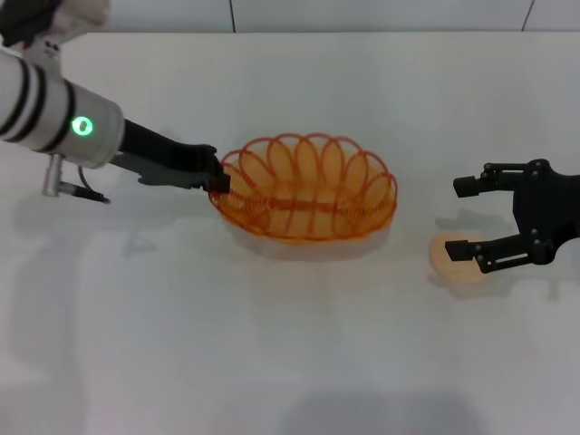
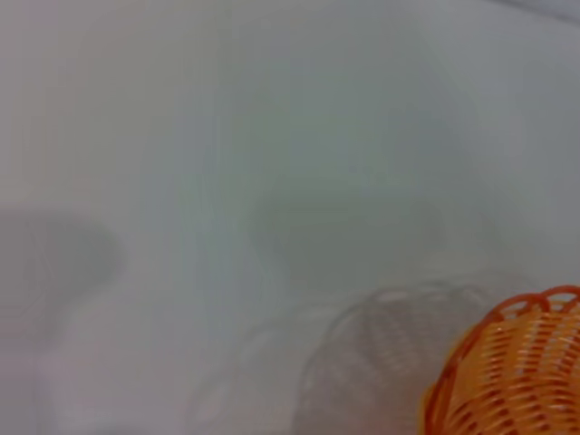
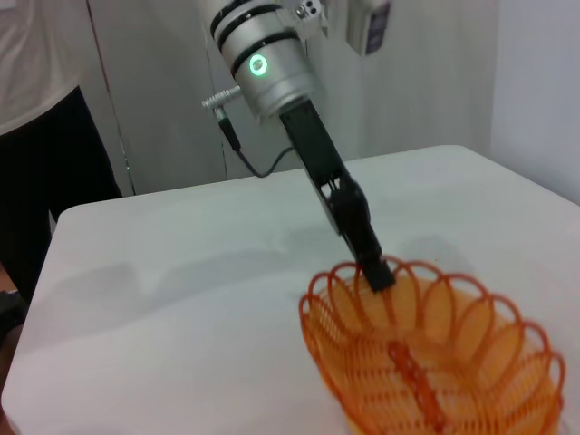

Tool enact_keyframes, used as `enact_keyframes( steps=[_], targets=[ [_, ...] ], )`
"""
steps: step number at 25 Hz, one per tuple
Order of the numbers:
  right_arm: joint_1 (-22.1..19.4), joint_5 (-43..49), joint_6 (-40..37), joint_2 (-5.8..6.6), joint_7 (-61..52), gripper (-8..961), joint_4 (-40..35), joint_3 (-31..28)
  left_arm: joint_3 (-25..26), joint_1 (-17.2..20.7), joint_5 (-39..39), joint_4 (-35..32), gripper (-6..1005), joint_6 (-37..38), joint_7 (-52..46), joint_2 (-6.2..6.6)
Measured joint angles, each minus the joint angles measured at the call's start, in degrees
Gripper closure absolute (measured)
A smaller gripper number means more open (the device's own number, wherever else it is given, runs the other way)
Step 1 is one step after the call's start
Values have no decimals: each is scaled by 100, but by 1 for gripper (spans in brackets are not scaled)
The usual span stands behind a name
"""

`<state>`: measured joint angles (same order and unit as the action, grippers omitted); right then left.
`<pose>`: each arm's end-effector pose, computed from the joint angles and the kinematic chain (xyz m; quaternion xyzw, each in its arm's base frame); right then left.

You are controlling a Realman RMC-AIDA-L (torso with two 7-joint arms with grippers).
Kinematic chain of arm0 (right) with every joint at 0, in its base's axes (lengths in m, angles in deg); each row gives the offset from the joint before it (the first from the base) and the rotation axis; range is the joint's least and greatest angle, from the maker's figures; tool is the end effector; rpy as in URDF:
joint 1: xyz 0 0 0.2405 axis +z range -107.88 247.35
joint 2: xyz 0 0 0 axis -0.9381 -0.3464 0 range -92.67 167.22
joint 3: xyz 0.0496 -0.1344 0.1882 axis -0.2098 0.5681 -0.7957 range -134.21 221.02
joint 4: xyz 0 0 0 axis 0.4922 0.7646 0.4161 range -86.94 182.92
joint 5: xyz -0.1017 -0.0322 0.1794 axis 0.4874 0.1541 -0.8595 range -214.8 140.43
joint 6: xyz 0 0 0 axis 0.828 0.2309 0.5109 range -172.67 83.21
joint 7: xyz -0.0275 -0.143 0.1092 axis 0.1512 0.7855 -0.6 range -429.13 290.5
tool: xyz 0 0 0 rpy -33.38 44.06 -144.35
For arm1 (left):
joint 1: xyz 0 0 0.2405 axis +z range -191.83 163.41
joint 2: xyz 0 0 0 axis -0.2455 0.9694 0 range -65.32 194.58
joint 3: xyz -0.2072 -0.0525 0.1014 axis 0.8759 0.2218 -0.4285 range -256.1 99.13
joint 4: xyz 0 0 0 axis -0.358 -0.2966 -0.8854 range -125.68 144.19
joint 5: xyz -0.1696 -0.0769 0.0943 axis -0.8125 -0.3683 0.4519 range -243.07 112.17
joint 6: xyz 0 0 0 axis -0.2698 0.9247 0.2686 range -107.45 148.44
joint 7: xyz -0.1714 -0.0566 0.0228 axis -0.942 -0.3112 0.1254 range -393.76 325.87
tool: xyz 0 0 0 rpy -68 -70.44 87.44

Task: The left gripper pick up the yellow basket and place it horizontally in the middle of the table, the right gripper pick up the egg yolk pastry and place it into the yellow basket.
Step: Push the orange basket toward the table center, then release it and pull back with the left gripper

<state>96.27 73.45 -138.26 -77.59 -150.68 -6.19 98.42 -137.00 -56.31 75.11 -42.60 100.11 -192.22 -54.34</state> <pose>0.2136 0.3280 0.0080 -0.9792 0.0851 0.1549 0.0996 -0.2062 0.3865 -0.0359 -0.7934 -0.5916 0.0040 0.1430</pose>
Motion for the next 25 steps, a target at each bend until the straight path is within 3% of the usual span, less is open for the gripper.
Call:
enact_keyframes(
  steps=[3,11,25],
  targets=[
    [10,0,1,1,6,108,-2,0,-511,-9,89,-74,902,-151,-539,4],
    [-21,0,1,-7,75,110,-75,2,-1183,45,-326,-241,888,-392,-1065,-47],
    [-35,19,1,16,139,113,-77,0,-1274,204,-465,-258,865,-642,-1119,-44]
  ],
)
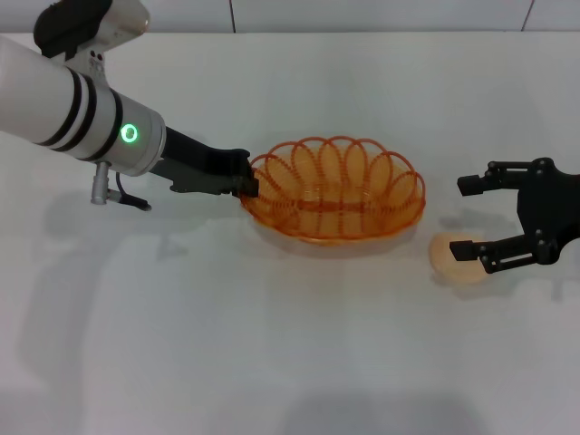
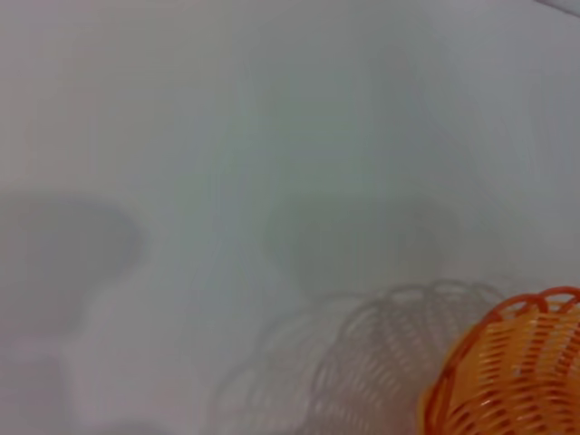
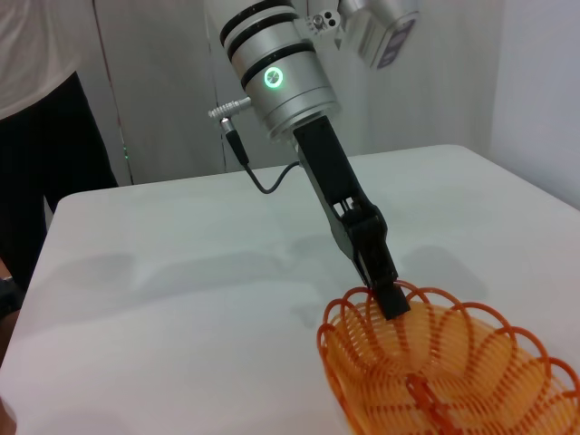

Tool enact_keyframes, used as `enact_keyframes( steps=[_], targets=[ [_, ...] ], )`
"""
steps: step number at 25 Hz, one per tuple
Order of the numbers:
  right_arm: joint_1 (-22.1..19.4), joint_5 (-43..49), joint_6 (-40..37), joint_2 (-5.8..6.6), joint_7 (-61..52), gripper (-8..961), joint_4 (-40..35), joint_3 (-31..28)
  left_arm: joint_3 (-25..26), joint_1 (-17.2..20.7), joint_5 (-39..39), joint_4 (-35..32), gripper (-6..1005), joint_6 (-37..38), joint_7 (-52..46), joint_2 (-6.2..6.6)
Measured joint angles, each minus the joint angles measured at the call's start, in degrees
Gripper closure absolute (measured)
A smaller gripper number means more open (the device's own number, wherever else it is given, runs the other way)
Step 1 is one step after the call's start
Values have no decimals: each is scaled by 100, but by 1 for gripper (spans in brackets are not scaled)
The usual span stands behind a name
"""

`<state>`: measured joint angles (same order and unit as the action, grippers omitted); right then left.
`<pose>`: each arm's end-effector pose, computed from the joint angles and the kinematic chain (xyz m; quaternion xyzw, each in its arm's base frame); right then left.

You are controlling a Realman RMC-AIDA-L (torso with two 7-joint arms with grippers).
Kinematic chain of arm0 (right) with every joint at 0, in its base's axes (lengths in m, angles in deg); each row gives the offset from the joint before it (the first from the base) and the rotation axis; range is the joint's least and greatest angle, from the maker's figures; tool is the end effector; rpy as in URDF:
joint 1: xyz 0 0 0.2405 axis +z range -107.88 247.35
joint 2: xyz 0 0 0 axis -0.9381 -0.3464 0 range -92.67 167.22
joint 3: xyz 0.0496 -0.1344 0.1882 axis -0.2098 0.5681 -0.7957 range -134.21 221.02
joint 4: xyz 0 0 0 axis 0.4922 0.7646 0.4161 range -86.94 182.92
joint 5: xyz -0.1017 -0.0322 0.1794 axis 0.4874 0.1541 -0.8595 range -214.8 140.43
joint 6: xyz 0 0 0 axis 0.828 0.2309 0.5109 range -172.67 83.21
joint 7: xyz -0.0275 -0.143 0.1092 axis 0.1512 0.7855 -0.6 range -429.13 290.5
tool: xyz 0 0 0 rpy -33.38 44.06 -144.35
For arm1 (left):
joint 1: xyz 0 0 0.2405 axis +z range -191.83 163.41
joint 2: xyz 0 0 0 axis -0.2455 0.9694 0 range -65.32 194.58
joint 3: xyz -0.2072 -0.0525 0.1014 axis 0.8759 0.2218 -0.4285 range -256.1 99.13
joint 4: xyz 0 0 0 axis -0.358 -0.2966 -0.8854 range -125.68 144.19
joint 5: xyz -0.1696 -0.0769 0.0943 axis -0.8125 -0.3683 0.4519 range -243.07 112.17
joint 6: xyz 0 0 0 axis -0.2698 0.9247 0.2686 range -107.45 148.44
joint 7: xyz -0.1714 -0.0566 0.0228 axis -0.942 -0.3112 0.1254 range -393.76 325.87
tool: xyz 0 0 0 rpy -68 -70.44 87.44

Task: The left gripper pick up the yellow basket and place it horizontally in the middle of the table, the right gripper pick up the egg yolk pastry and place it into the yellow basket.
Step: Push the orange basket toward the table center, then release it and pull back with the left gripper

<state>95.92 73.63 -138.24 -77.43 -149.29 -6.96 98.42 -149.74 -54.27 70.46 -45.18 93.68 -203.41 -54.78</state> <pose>0.2150 0.3280 0.0107 -0.9806 0.0705 0.1491 0.1055 -0.1905 0.3841 -0.0610 -0.7741 -0.6141 0.0013 0.1538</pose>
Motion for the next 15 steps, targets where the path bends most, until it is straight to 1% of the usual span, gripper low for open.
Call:
enact_keyframes(
  steps=[10,14,15],
  targets=[
    [-3,8,1,5,17,115,2,0,-74,24,-20,-6,848,3,6,-2],
    [-18,15,-1,5,17,116,11,0,-93,38,-21,-6,647,23,7,-2],
    [-28,16,-1,5,17,116,11,0,-105,47,-21,-6,568,36,15,1]
  ],
)
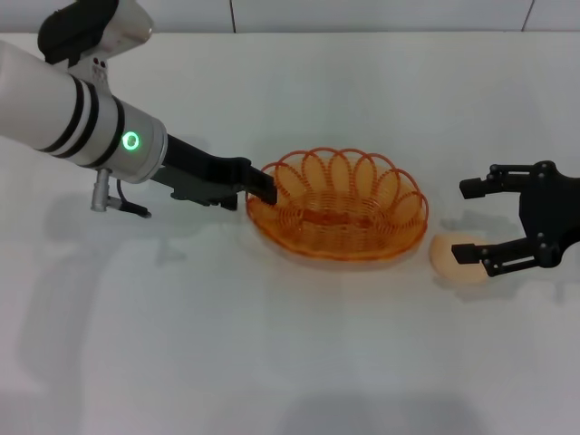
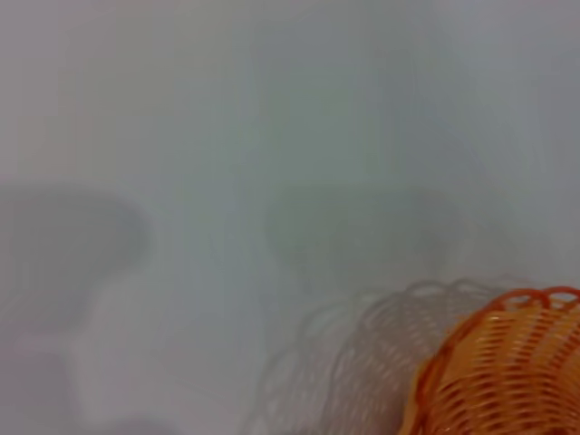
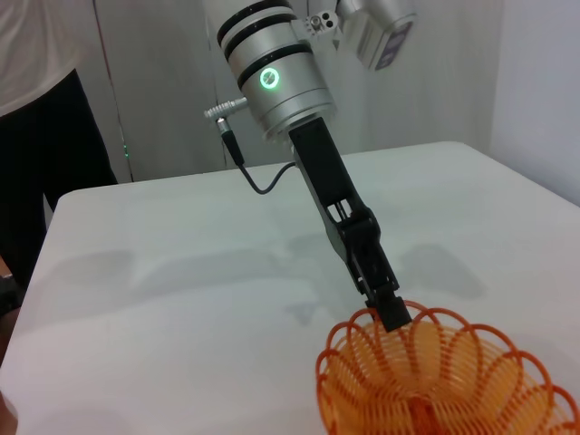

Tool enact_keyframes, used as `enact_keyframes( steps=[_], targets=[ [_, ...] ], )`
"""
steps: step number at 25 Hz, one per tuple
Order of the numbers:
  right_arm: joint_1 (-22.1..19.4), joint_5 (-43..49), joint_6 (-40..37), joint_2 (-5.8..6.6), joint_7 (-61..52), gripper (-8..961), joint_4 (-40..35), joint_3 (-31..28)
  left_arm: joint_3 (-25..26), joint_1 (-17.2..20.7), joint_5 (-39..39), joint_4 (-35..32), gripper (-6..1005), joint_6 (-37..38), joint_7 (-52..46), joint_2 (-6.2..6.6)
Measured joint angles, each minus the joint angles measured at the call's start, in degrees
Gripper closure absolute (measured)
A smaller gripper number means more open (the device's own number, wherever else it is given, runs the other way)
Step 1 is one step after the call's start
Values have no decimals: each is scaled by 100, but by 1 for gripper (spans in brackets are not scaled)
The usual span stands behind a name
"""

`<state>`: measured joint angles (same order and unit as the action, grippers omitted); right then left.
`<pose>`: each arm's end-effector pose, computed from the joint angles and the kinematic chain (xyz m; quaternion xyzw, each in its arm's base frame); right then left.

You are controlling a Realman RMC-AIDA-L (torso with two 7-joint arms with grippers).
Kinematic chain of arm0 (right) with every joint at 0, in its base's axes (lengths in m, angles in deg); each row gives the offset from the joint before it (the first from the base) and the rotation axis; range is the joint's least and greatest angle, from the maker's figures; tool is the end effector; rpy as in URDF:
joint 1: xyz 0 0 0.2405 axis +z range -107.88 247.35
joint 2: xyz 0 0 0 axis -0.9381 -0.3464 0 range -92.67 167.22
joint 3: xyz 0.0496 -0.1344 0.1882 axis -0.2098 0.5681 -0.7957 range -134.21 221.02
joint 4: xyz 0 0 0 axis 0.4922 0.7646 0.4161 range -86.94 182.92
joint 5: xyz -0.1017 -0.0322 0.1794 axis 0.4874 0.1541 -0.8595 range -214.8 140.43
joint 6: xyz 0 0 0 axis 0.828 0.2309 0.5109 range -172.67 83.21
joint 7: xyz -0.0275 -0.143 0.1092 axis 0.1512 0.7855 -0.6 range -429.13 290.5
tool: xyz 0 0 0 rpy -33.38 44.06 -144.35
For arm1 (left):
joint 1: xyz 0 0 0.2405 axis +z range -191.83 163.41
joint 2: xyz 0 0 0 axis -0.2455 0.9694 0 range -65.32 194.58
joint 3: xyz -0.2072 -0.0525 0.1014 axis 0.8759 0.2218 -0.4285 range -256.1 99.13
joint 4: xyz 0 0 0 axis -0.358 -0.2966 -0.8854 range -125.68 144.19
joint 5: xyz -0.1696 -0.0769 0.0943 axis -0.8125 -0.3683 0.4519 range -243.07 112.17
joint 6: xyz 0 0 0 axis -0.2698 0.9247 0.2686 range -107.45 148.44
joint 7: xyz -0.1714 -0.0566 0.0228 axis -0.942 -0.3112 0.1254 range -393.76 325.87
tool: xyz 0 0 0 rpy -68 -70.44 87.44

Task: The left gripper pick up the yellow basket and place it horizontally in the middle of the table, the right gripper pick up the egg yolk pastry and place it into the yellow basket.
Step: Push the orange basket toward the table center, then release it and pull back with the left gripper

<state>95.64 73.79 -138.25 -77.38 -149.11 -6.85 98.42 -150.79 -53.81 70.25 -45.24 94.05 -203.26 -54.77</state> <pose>0.2175 0.3267 0.0105 -0.9808 0.0723 0.1472 0.1054 -0.1925 0.3795 -0.0639 -0.7763 -0.6125 0.0096 0.1489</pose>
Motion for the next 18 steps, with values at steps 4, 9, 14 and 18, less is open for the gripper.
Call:
enact_keyframes(
  steps=[4,9,14,18],
  targets=[
    [-31,-10,0,-2,0,117,-2,0,-11,69,0,-113,323,80,73,21],
    [-45,-16,24,-14,-9,118,-5,0,15,319,61,-564,193,308,214,28],
    [-52,-20,4,-25,-59,119,-9,-54,340,651,-80,-1027,193,634,765,38],
    [-87,-29,-6,-30,-128,120,-9,-81,725,1061,-598,-1363,193,770,1784,40]
  ],
)
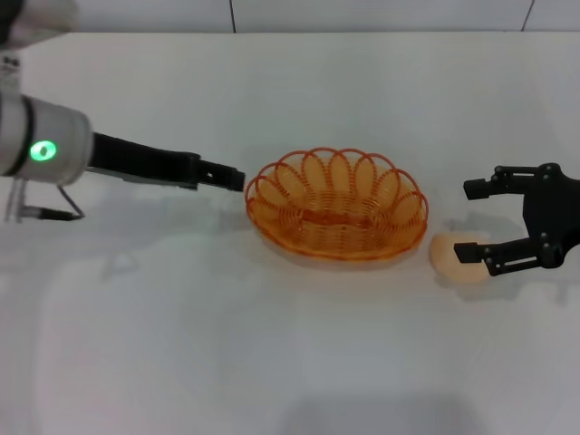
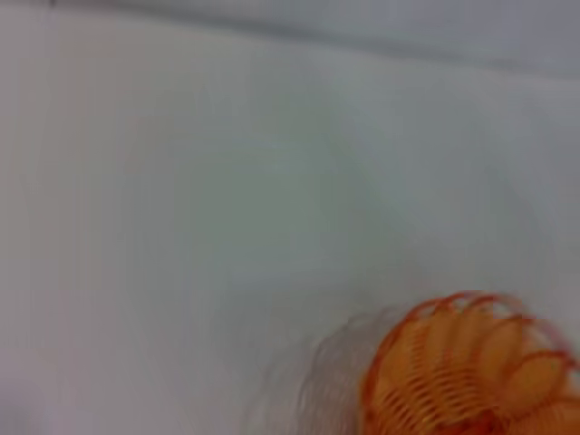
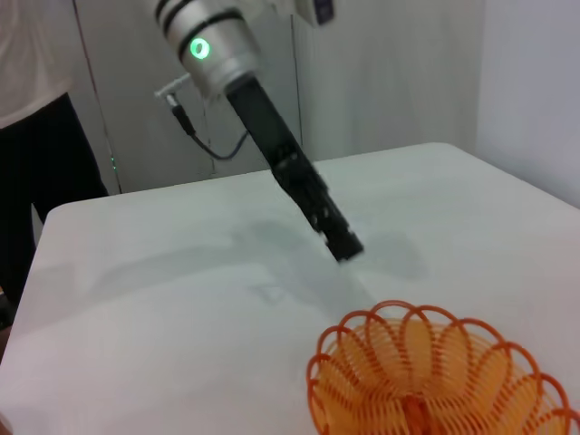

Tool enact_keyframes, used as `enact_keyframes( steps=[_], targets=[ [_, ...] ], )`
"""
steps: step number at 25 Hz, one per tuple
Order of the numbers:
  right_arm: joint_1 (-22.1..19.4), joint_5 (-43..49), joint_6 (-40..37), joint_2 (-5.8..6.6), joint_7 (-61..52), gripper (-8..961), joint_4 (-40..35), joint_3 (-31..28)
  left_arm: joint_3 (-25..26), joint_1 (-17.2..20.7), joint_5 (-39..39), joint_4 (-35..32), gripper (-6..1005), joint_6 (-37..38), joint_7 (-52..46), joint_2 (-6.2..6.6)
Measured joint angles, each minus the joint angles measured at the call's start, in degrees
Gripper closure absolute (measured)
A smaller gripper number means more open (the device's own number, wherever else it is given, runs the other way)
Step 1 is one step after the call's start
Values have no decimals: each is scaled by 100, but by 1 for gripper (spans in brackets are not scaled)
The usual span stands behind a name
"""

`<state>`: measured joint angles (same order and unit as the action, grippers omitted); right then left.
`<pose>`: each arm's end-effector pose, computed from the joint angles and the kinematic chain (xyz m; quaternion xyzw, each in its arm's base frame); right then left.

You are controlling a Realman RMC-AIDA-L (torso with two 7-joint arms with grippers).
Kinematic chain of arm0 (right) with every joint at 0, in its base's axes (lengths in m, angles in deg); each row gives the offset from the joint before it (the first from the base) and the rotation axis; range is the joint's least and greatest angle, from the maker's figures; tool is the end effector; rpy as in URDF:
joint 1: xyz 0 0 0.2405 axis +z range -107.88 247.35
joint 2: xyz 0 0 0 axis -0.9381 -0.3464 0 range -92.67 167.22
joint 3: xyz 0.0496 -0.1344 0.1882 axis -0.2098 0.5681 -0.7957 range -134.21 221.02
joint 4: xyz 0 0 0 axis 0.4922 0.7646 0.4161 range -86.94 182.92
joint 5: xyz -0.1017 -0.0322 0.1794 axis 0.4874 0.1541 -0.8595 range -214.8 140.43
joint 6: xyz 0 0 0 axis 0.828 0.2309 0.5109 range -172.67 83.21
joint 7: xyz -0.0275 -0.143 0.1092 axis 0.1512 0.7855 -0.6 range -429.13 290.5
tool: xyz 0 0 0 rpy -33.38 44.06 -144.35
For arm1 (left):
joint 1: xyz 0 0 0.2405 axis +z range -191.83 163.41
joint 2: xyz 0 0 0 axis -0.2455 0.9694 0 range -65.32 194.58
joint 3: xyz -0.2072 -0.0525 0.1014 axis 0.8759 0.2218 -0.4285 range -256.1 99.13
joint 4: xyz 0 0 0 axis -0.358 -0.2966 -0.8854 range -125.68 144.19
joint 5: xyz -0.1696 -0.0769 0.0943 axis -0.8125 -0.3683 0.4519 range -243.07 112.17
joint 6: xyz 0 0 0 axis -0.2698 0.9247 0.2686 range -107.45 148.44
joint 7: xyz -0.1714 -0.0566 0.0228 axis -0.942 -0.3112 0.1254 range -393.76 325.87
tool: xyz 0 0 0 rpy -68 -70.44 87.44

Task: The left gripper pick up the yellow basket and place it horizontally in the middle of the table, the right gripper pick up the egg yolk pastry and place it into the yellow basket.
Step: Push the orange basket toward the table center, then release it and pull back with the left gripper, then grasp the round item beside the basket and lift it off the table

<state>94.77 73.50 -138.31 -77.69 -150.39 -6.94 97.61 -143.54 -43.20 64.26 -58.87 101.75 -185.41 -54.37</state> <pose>0.2209 0.3245 0.0118 -0.9774 0.0923 0.1551 0.1099 -0.2025 0.3619 -0.0131 -0.8372 -0.5231 -0.0529 0.1503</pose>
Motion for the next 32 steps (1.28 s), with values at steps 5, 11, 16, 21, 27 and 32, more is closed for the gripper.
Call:
enact_keyframes(
  steps=[5,11,16,21,27,32],
  targets=[
    [-40,-3,4,0,1,121,34,-14,613,676,-1098,61,192,148,2681,-2],
    [-176,-148,11,-13,105,122,52,-24,879,1310,-1978,454,192,223,5148,4],
    [-291,-343,11,-21,364,123,142,-63,1374,1375,-2059,1084,192,1086,6772,152],
    [-348,-412,31,-21,388,124,176,-67,1948,1387,-2055,1659,192,1907,7931,432],
    [-363,-155,-31,-8,58,126,-103,23,2054,1356,-2041,1926,193,1995,8017,684],
    [-276,102,0,-4,-714,127,-504,146,2119,1285,-1797,1922,194,1938,7998,641]
  ],
)
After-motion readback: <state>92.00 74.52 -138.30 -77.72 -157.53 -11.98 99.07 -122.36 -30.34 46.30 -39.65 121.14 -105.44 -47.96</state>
